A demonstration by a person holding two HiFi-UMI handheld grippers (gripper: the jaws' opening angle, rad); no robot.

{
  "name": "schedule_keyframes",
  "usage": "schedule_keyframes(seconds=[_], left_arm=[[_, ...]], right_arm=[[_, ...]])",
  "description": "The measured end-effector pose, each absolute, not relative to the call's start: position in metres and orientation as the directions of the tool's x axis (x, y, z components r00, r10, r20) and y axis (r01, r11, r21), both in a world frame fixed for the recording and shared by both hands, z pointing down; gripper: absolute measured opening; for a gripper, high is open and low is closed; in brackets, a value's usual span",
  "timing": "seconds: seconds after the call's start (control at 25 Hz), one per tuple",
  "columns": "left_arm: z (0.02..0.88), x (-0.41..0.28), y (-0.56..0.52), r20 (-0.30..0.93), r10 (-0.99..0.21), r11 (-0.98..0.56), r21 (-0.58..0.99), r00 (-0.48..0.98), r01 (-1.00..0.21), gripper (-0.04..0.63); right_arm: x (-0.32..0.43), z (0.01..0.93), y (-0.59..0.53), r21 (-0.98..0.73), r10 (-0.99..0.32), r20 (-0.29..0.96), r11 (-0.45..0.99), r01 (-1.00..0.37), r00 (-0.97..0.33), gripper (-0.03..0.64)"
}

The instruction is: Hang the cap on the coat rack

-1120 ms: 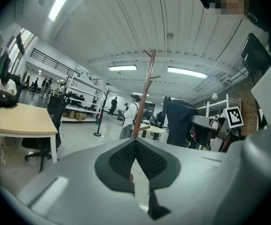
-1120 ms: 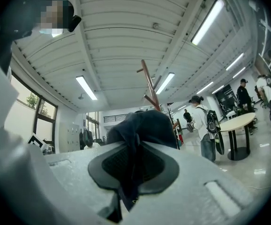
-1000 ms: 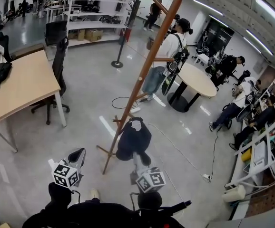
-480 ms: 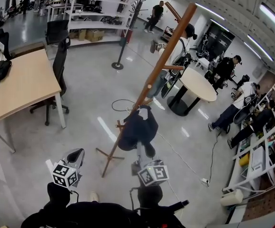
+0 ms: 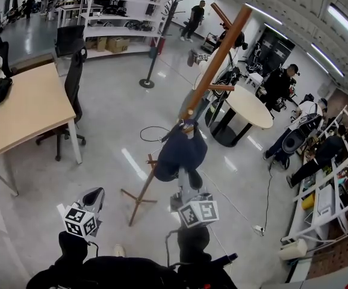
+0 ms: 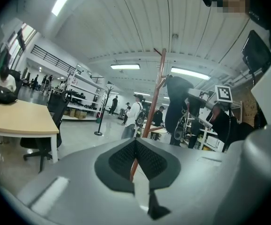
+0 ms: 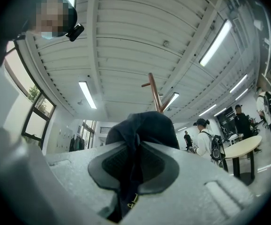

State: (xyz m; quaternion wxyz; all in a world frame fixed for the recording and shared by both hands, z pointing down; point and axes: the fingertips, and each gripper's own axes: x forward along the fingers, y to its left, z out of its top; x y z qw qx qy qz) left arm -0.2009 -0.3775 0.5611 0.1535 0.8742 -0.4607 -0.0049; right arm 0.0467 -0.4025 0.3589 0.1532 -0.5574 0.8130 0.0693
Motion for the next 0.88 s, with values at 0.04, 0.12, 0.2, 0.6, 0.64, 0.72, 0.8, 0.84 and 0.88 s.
schedule_keyframes(seconds=[0.04, 0.12, 0.2, 0.6, 0.64, 0.72, 0.8, 0.84, 0.88], left_arm=[[0.562, -0.203, -0.38, 0.133, -0.807, -0.528, 0.274, 0.575, -0.804, 0.002], [0.565, -0.206, -0.381, 0.135, -0.808, -0.525, 0.276, 0.573, -0.805, 0.002], [0.565, -0.206, -0.381, 0.137, -0.809, -0.522, 0.277, 0.571, -0.807, 0.002], [0.569, -0.211, -0.39, 0.136, -0.813, -0.516, 0.281, 0.566, -0.809, 0.002], [0.569, -0.211, -0.39, 0.136, -0.813, -0.516, 0.281, 0.566, -0.809, 0.002], [0.569, -0.211, -0.39, 0.136, -0.814, -0.515, 0.282, 0.565, -0.809, 0.002], [0.569, -0.212, -0.391, 0.137, -0.814, -0.514, 0.282, 0.564, -0.81, 0.002], [0.57, -0.213, -0.391, 0.138, -0.814, -0.513, 0.283, 0.563, -0.811, 0.002], [0.572, -0.215, -0.391, 0.14, -0.815, -0.511, 0.284, 0.562, -0.811, 0.002]], right_arm=[[0.046, 0.358, -0.405, -0.055, -0.885, -0.329, 0.367, -0.929, -0.33, 0.035], [0.045, 0.357, -0.409, -0.054, -0.884, -0.334, 0.365, -0.93, -0.327, 0.035], [0.047, 0.353, -0.411, -0.054, -0.883, -0.339, 0.362, -0.931, -0.324, 0.035], [0.049, 0.348, -0.429, -0.068, -0.884, -0.352, 0.353, -0.933, -0.308, 0.035], [0.051, 0.348, -0.431, -0.067, -0.884, -0.352, 0.35, -0.934, -0.307, 0.035], [0.053, 0.349, -0.433, -0.067, -0.886, -0.35, 0.346, -0.936, -0.303, 0.035], [0.055, 0.353, -0.437, -0.066, -0.891, -0.341, 0.341, -0.938, -0.3, 0.035], [0.056, 0.357, -0.439, -0.064, -0.894, -0.335, 0.337, -0.939, -0.298, 0.035], [0.056, 0.359, -0.44, -0.067, -0.897, -0.33, 0.333, -0.94, -0.294, 0.035]])
